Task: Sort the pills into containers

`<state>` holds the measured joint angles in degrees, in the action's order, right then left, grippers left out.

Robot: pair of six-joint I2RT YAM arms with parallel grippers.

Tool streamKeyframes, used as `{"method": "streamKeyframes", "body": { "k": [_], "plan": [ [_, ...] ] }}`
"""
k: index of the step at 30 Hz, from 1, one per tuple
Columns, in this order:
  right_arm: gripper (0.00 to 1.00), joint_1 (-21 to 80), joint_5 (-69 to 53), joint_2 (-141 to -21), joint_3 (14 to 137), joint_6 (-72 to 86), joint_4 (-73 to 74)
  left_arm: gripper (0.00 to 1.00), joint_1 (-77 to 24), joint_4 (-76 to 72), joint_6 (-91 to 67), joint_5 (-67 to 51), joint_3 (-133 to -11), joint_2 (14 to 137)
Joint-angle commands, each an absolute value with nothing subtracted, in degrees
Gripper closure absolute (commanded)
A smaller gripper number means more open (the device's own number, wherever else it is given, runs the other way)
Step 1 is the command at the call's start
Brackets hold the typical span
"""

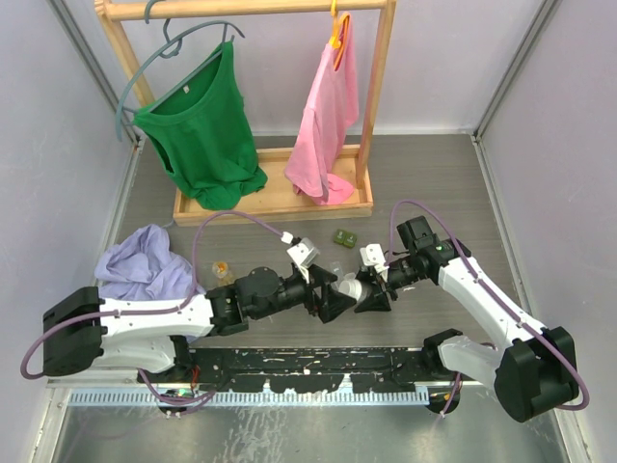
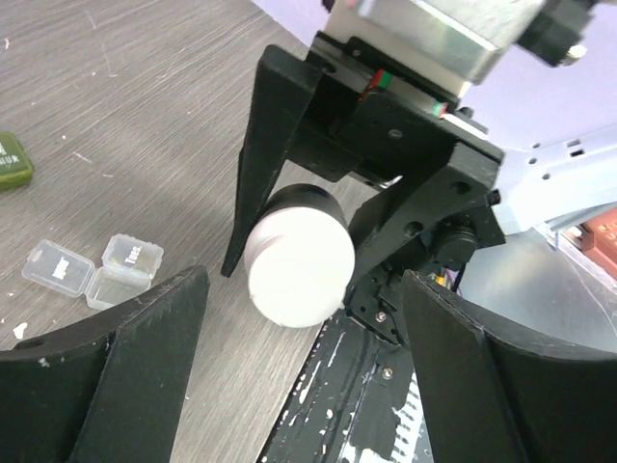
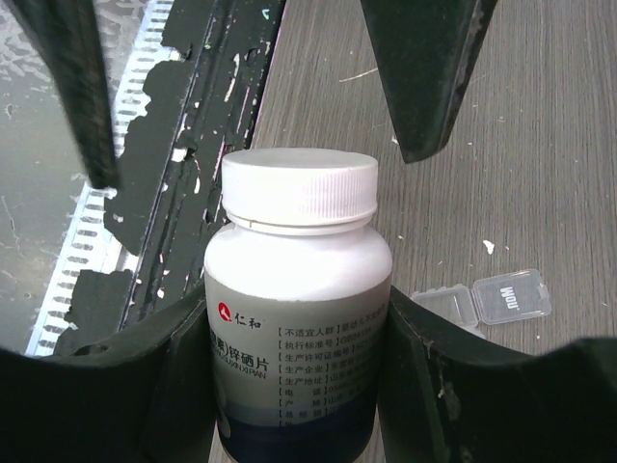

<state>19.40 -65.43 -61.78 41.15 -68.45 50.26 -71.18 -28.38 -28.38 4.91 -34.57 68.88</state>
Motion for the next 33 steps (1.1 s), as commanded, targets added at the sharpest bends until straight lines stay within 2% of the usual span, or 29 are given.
{"method": "streamKeyframes", "body": {
  "k": [1,3,5,6,16,21,27,33],
  "plan": [
    [0.99,19.3,-66.1,-61.6,42.2,-69.0,50.6,0.16,-71.1,-29.6,-22.3,1.6,-34.5,65.3],
    [0.99,19.4,-66.1,-61.5,42.2,-69.0,50.6,0.14,-71.1,-29.0,-19.5,0.7,-33.7,64.0],
    [0.99,19.3,-66.0,-61.6,42.2,-69.0,50.6,0.03,-71.0,-29.1,-17.5,0.7,-32.4,62.8],
    [0.99,19.3,-66.0,-61.5,42.2,-69.0,50.6,0.01,-71.0,-29.6,-16.5,0.6,-31.8,62.2],
    [0.99,19.3,-66.0,-61.5,42.1,-69.3,50.8,0.02,-70.9,-35.3,-1.2,-5.4,-27.6,60.3],
    [0.99,19.3,-66.0,-61.6,42.1,-69.6,50.9,0.02,-70.2,-43.8,8.5,-8.2,-24.4,61.1],
    [0.99,19.4,-66.1,-61.6,42.1,-69.7,51.0,0.02,-64.8,-48.4,9.1,-15.2,-25.2,64.8],
    [0.99,19.3,-66.0,-61.7,42.1,-69.9,51.1,0.02,-63.5,-48.9,8.5,-18.8,-28.6,69.5]
  ]
}}
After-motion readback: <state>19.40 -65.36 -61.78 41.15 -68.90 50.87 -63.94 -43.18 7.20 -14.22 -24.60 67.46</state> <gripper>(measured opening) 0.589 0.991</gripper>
